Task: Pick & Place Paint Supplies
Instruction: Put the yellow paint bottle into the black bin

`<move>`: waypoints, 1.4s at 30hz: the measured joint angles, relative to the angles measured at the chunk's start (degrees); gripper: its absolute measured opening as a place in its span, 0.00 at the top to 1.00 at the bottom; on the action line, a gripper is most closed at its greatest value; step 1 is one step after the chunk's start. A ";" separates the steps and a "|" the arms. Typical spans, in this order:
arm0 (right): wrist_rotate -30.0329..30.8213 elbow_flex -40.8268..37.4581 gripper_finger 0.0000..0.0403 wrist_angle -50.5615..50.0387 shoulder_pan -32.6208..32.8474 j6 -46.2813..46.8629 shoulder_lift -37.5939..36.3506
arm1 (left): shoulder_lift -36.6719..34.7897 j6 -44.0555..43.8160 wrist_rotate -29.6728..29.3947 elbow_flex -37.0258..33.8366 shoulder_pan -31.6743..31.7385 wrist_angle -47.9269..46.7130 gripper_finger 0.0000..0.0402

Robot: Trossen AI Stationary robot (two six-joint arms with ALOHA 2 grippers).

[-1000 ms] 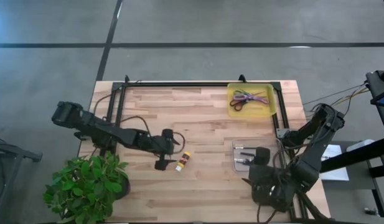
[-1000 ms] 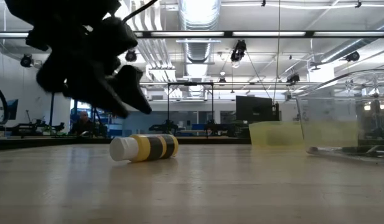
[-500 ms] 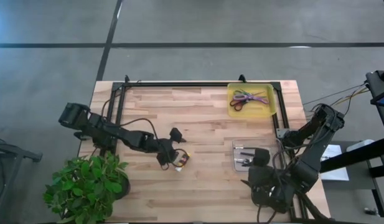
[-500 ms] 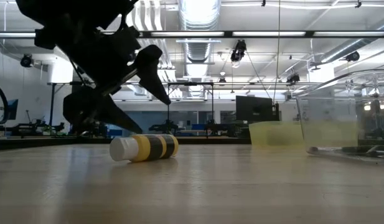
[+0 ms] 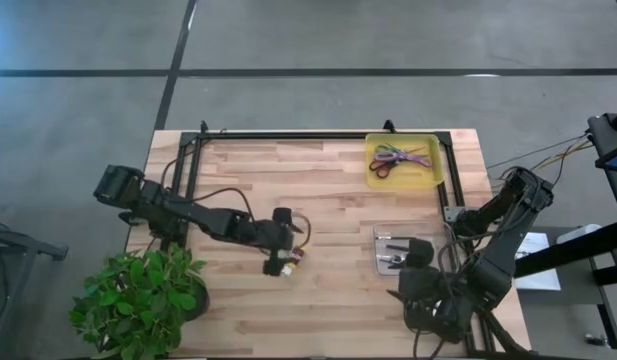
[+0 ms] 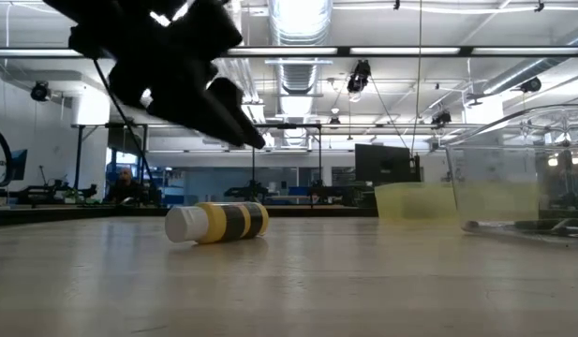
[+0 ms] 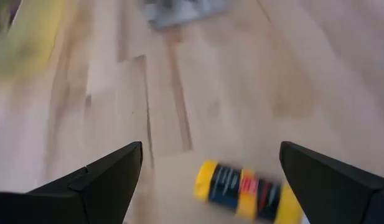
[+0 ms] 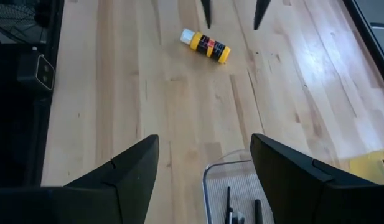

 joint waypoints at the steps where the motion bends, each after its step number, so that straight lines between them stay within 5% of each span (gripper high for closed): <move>1: 0.00 0.00 0.37 0.24 0.00 0.00 0.00 | 0.00 -6.34 -0.36 0.50 0.01 0.06 0.05; 4: 0.00 -0.01 0.37 0.62 -0.01 -0.02 0.00 | 0.00 -23.47 -2.31 1.28 0.01 -0.21 0.05; 7: 0.00 0.00 0.37 0.67 0.00 -0.04 0.00 | 0.09 -31.50 -2.56 1.21 -0.50 -2.26 0.05; 17: 0.37 0.00 0.37 0.74 0.00 -0.26 0.00 | 0.87 -42.99 -2.54 0.75 -0.97 -7.79 0.05; 23: 0.40 0.00 0.37 0.81 0.00 -0.29 -0.02 | 8.12 -44.79 -1.29 1.82 -1.13 -7.93 0.05; 33: 0.42 -0.02 0.37 0.89 0.00 -0.60 -0.02 | 14.88 -32.94 -5.69 8.68 -1.45 -20.12 0.06; 42: 0.43 -0.02 0.37 1.91 0.20 -0.88 0.35 | 14.51 -12.83 -9.48 8.18 -1.76 -20.37 0.29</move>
